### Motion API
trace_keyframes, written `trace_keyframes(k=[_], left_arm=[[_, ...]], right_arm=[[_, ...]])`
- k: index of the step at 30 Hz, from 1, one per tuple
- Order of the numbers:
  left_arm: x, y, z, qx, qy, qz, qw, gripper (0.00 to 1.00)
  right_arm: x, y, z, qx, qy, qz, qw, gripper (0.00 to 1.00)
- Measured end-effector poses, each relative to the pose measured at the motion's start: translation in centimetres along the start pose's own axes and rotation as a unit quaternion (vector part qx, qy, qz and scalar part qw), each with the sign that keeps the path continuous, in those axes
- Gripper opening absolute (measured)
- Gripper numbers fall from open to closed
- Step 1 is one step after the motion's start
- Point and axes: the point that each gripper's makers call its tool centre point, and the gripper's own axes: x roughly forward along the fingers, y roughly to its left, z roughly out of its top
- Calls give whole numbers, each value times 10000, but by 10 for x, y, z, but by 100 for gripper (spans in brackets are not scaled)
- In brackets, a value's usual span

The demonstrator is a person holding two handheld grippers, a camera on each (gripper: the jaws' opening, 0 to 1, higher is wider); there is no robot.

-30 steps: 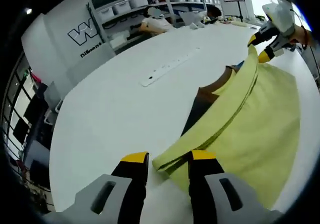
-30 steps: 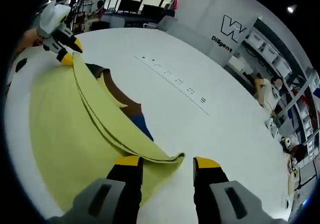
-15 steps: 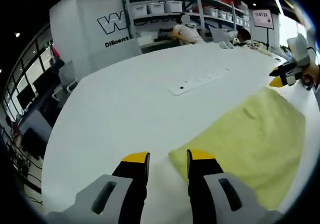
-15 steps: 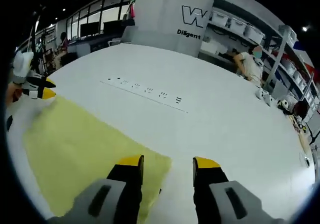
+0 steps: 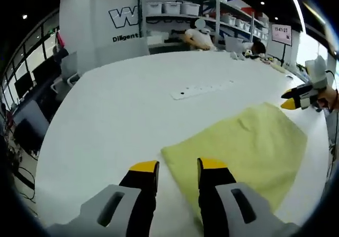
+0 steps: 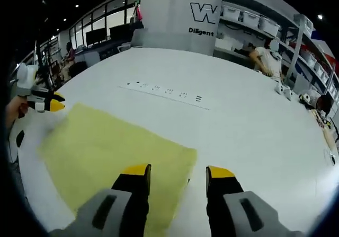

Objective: Fold the garment on the visible template until the final outline fits inside the template.

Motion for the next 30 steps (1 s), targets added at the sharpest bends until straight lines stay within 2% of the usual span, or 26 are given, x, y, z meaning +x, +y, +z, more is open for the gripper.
trace_keyframes(k=[11, 16, 18, 22, 30], left_arm=[[-29, -19, -13, -65, -112, -284, 9995, 32], [-37, -22, -18, -98, -65, -291, 9995, 32], [-44, -24, -24, -243, -15, -297, 9993, 32], [-51, -27, -31, -256, 1, -317, 9992, 33], [-69, -38, -56, -235, 124, -459, 9986, 34]], right_arm=[[-21, 23, -22, 147, 7, 379, 9992, 40], [-31, 27, -28, 197, 11, 473, 9987, 41], [-38, 29, -33, 228, 15, 528, 9983, 41], [-46, 36, -44, 188, 75, 643, 9977, 44], [-64, 46, -76, 91, 263, 786, 9965, 43]])
